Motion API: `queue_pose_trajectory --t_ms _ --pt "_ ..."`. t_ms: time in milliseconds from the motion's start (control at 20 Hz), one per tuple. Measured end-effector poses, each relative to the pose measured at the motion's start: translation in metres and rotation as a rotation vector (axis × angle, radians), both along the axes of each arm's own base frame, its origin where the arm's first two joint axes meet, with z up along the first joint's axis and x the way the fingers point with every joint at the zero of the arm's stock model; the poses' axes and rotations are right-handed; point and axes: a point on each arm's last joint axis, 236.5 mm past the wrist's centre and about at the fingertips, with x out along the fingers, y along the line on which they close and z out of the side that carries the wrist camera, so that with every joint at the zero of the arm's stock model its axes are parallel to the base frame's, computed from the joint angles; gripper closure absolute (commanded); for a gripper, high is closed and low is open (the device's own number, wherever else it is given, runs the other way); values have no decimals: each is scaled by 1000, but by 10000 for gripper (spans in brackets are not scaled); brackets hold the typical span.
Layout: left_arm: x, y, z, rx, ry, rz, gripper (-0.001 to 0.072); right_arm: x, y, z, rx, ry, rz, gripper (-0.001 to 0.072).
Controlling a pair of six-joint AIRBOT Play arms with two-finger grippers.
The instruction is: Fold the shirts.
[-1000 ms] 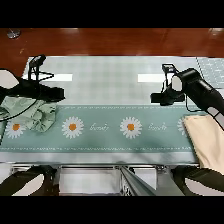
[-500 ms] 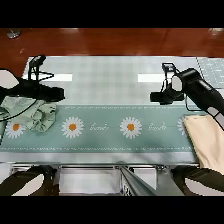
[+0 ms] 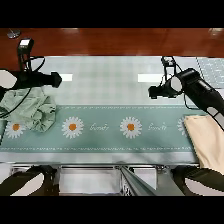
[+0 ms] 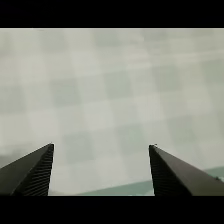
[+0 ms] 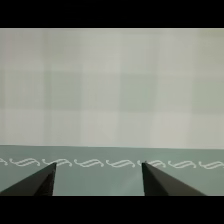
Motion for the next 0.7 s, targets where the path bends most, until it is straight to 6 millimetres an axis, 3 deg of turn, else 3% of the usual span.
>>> queue_pose_trajectory --t_ms 200,350,500,700 --pt "1 112 -7 154 9 250 5 -4 -3 -2 -13 17 -1 93" --pt "-24 172 -47 129 159 450 5 -6 4 -3 21 27 -7 94" --pt "-49 194 -97 96 340 548 5 -7 10 -3 51 34 -13 94" --pt "-63 181 -144 67 497 553 14 -9 16 -4 81 42 -20 94"
